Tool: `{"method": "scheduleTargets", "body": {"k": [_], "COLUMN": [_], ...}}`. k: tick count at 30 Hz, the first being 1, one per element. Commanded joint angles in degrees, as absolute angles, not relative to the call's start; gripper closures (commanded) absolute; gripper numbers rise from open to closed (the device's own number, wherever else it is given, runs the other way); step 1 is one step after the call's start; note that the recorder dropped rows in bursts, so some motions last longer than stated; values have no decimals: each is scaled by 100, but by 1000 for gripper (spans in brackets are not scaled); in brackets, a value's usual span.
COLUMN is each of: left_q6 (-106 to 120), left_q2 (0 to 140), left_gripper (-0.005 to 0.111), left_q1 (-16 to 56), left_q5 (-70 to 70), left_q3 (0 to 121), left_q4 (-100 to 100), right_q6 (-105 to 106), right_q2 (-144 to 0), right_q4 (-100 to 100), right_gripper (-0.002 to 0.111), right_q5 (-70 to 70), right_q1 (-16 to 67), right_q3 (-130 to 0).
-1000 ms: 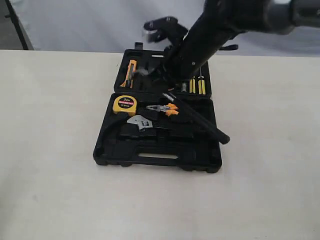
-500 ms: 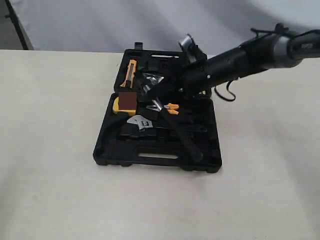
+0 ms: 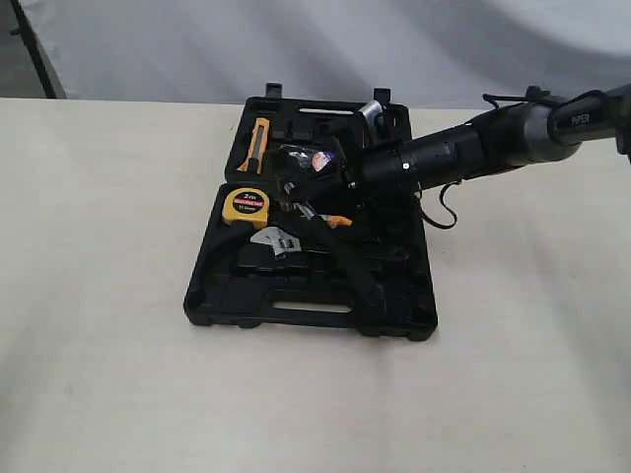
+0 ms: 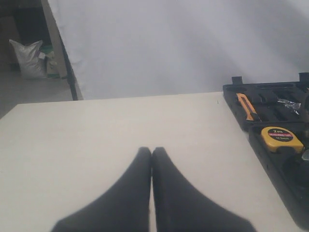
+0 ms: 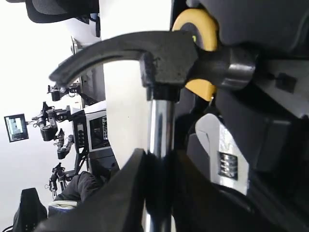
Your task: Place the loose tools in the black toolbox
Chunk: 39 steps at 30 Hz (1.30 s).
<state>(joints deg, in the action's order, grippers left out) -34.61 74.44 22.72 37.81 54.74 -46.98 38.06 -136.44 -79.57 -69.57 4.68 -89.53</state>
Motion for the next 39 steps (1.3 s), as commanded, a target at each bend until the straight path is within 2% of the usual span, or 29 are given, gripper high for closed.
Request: {"method": "scheduleTargets", "body": {"k": [1,5,7,9,13,19,21,24,26,32,36,39], "left_q6": [-3520,-3520,-3520,-3520,-3520,-3520,-3520,-3520,-3520,-3520,-3520,-3520], "left_q2": [7398,7398,7398,7398,7398,7398,7398,7398,7398,7398,7398,7398], "left_gripper": [105,105,105,105,105,105,105,105,105,105,105,105], "left_q1": [2253,2253,2253,2253,2253,2253,2253,2253,2253,2253,2253,2253], "left_q5": [3683,3683,3683,3683,3683,3683,3683,3683,3683,3683,3683,3683], "left_q3": [5420,5420,5420,5420,5420,5420,5420,5420,5420,5420,5420,5420], "left_q4": [-4620,-4620,-4620,-4620,-4620,-4620,-4620,-4620,-4620,-4620,-4620,-4620], "right_q6": [3777,3777,3777,3777,3777,4300,4745,4779,4547,1839,1627,1028], "right_q2": [-13636,-13636,-13636,-13636,-13602,-13072,-12726,-12277,-12011,-11737,-11899,-12150], "right_q4": [-7645,-7583,-7572,-7531,-7378,-7282,-7189,-6361,-5400,-1281,-1250,-667], "right_gripper": [109,109,101,84,42,47,47,47,47,47,47,55], "right_q5": [-6996,-6996,-6960,-6949,-6951,-6996,-6996,-6996,-6350,-4823,-4695,-4487], "right_q1": [275,236,196,163,-5,-724,-640,-149,330,2139,2360,2360], "right_q3": [-8989,-8989,-8989,-8989,-8989,-8989,-8989,-8989,-8989,-8989,-8989,-8989]}}
